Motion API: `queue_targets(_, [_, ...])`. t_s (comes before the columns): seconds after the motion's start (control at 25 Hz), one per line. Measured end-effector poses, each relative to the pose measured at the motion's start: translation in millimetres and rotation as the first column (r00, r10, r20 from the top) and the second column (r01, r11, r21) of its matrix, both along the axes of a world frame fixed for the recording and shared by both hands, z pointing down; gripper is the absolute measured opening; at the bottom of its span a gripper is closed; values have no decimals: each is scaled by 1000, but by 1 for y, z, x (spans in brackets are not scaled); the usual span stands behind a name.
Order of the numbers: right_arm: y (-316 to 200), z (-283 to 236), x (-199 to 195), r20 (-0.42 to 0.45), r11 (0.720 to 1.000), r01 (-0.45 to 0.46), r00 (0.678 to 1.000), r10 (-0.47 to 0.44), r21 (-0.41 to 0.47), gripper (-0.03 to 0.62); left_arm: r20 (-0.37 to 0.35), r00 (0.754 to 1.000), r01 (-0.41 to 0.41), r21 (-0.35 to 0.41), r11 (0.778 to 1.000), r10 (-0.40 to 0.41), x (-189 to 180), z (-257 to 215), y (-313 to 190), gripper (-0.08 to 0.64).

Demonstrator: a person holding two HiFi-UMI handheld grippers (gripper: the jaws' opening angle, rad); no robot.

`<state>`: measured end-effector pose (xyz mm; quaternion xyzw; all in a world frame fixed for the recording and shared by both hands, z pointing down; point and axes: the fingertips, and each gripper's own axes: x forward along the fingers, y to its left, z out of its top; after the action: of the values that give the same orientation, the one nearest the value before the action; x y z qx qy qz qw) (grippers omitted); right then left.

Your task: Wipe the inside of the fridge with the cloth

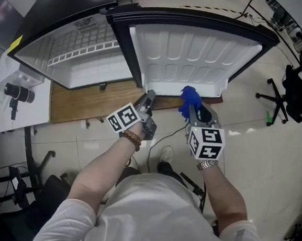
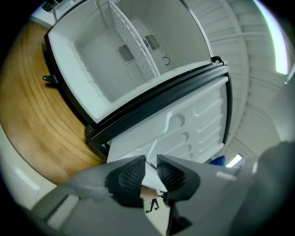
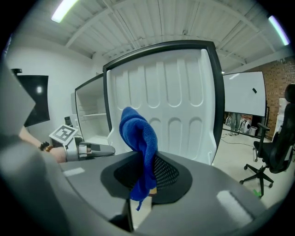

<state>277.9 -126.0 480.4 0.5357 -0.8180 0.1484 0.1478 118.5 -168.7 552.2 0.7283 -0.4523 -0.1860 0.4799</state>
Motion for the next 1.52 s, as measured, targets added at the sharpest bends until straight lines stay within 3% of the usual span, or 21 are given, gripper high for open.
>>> queue_targets(0.2, [4, -14, -26, 21, 999, 33, 999, -34, 25, 57, -21, 999, -31, 13, 999, 32, -6, -9, 6, 51])
queue_targets(0.52, [3, -34, -49, 38, 997, 55, 998, -57, 62, 57, -130, 986, -96, 44, 994, 101, -1, -28, 4, 55])
queue_targets(0.84, [-4, -55, -75, 63, 992, 85, 994, -91, 97, 57, -196, 972, -125, 24, 992, 128, 0, -36, 3, 64])
queue_targets(1.12, [-15, -45, -103, 74, 992, 100, 992, -105, 71, 57, -272, 953, -139, 8, 990, 136, 3, -43, -1, 65])
queue_targets(1.52, [-28, -20, -113, 55, 997, 77, 995, -78, 19, 57, -268, 952, -142, 33, 989, 146, 6, -60, -11, 21])
